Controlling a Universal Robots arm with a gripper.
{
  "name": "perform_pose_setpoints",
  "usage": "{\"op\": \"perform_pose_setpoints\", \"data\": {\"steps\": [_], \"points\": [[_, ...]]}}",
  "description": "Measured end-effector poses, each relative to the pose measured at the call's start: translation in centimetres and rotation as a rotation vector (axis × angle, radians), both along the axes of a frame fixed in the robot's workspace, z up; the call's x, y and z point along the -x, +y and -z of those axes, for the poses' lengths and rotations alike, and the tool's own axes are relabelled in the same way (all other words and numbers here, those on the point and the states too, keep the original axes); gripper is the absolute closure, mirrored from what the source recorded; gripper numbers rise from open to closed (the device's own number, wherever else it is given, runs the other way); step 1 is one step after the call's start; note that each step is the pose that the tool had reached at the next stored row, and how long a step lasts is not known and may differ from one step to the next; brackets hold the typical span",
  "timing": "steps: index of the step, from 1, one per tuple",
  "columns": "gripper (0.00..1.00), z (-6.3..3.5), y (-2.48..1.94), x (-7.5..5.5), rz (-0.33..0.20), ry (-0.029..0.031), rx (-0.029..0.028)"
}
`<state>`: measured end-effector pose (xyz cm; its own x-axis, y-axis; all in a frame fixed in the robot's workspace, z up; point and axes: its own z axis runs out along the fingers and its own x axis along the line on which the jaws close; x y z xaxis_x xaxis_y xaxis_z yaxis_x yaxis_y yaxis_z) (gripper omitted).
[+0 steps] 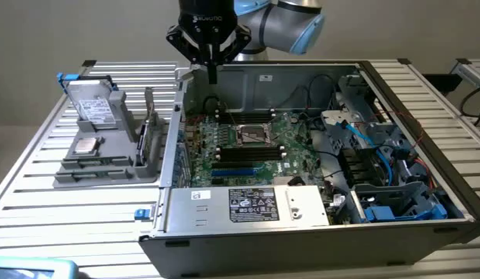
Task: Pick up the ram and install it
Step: 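Reach for the ram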
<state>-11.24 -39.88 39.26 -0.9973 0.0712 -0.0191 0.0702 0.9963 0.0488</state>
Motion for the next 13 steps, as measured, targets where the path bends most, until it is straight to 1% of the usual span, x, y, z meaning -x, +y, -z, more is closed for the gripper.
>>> {"op": "perform_pose_setpoints", "data": {"steps": [11, 13], "points": [[0.89, -0.01, 0.0, 0.03, 0.0, -0.0003, 0.0001], [0.89, -0.08, 0.0, 0.1, 0.0, -0.0021, 0.0002]]}}
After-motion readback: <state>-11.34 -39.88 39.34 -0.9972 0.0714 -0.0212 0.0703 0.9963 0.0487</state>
